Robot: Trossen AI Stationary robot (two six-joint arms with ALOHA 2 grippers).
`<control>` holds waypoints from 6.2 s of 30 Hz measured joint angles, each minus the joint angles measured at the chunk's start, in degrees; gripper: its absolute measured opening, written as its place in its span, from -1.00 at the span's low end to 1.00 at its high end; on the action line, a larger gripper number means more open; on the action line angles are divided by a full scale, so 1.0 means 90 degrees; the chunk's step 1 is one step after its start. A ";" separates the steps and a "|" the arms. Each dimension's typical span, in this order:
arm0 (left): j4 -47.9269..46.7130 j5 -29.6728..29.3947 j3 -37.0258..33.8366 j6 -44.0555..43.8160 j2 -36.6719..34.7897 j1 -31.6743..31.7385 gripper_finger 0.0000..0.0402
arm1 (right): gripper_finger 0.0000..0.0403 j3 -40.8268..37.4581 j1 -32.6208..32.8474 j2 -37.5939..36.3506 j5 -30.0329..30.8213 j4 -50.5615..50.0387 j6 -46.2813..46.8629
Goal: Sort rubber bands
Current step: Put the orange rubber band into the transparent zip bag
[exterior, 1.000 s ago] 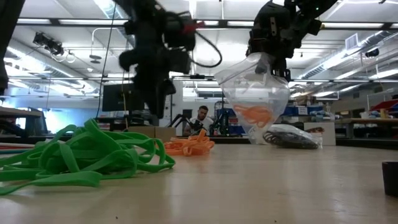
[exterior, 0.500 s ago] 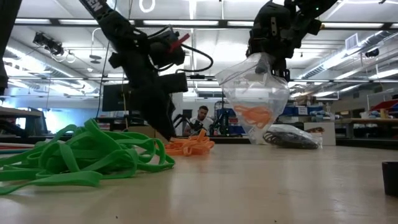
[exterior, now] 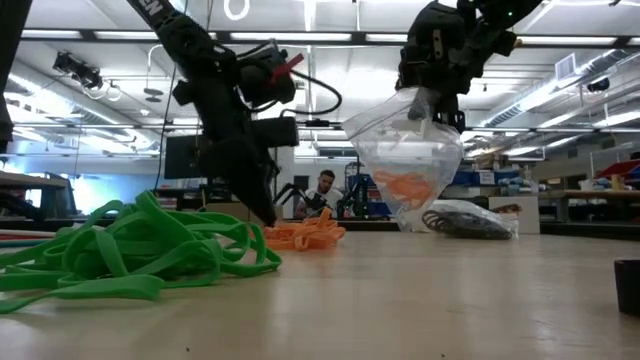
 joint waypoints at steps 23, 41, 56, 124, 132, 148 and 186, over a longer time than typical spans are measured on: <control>0.0187 -0.0168 0.2241 0.0259 -0.1148 -0.0087 -1.00 | -1.00 0.0000 0.0002 0.0000 0.0013 0.0080 0.0266; 0.0862 -0.1554 0.2388 0.0685 -0.0402 -0.0482 -1.00 | -1.00 0.0002 0.0388 0.0000 -0.0132 0.1180 0.1412; 0.0160 -0.0688 0.2385 0.0818 -0.0406 -0.0947 -0.61 | -1.00 0.0002 0.0476 0.0000 -0.0130 0.1739 0.1549; 0.1472 -0.0537 -0.0344 0.0175 0.0433 0.0257 -0.99 | -1.00 0.0000 0.0141 -0.0126 -0.0181 0.0646 0.0675; 0.0301 -0.0552 0.0662 0.0343 -0.0308 0.0159 -0.99 | -1.00 0.0000 0.0138 -0.0126 -0.0173 0.0563 0.0670; -0.1320 -0.1563 0.3110 0.0952 -0.0719 -0.0714 -1.00 | -1.00 -0.0044 0.0070 -0.0102 -0.0066 0.0347 0.0803; -0.0871 -0.2928 0.3609 0.1133 0.0204 -0.1484 -0.15 | -1.00 -0.0043 0.0172 -0.0100 0.0067 0.0577 0.0823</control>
